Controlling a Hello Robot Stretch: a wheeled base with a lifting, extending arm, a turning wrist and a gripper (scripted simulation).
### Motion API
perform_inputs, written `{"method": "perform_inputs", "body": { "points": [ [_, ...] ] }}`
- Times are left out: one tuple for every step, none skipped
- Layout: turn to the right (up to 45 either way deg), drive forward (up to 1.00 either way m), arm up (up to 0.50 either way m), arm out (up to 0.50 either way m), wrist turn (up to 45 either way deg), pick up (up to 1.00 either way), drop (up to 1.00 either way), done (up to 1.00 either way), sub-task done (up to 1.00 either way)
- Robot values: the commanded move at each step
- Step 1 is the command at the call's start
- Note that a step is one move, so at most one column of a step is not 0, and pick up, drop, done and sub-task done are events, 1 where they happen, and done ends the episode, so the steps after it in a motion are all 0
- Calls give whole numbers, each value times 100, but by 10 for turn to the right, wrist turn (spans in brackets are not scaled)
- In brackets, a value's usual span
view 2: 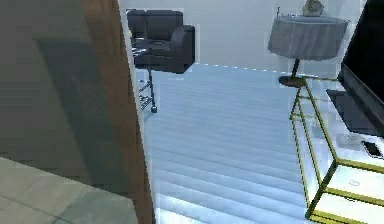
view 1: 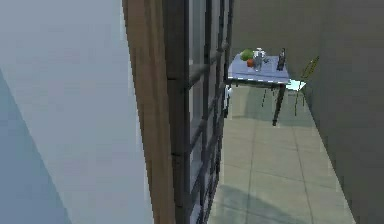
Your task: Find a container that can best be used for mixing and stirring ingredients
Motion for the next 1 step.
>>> {"method": "perform_inputs", "body": {
  "points": [
    [450, 0, 0, 0, 0, 0, 0, 0, 0]
  ]
}}
